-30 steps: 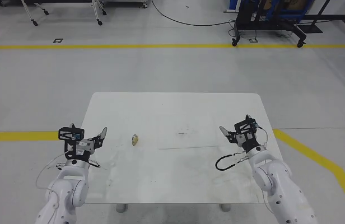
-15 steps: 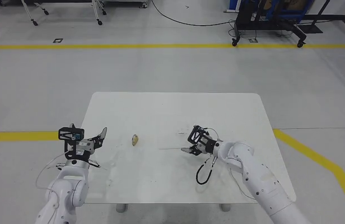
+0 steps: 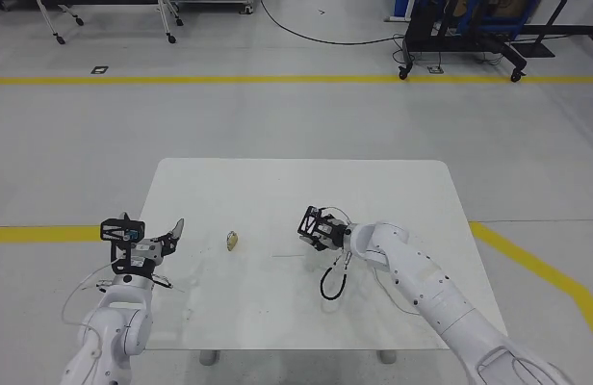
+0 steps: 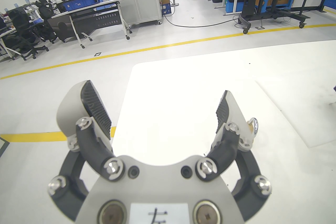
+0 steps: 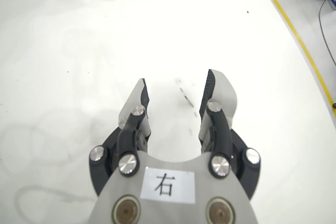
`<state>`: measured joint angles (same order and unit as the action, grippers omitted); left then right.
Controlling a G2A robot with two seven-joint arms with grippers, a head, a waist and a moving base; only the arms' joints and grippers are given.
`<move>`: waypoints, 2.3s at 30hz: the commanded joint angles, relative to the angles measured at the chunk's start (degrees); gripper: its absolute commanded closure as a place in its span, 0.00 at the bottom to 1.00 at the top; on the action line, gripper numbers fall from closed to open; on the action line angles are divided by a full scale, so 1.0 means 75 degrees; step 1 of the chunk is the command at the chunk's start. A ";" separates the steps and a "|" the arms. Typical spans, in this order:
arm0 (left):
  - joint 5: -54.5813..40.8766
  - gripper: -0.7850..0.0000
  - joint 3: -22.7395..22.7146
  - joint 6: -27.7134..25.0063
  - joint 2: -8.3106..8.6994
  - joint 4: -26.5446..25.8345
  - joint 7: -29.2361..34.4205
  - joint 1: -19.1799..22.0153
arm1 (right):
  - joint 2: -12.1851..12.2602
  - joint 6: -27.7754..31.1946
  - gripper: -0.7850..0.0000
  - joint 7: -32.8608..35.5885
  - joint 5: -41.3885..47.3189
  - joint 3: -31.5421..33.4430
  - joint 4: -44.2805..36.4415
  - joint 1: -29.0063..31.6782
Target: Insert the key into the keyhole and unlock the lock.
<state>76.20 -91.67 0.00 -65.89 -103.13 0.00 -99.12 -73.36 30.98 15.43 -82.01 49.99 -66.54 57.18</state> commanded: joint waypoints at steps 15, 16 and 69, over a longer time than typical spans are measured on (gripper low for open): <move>0.0000 0.00 0.0000 0.0000 0.0000 0.0000 0.0000 0.0000 | -0.0203 0.0469 0.62 0.0349 0.0288 -0.0244 0.0862 -0.0756; 0.0000 0.00 0.0000 0.0000 0.0000 0.0000 0.0000 0.0000 | -0.0206 0.0483 0.62 0.0361 0.0276 -0.0246 0.0893 -0.0776; 0.0000 0.00 0.0000 0.0000 0.0000 0.0000 0.0000 0.0000 | 0.0732 0.3603 1.00 -0.2629 0.4063 0.2765 0.0218 0.1103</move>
<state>76.20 -91.67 0.00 -65.89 -103.13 0.00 -99.12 -67.88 58.00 -4.29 -51.55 70.73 -64.91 65.45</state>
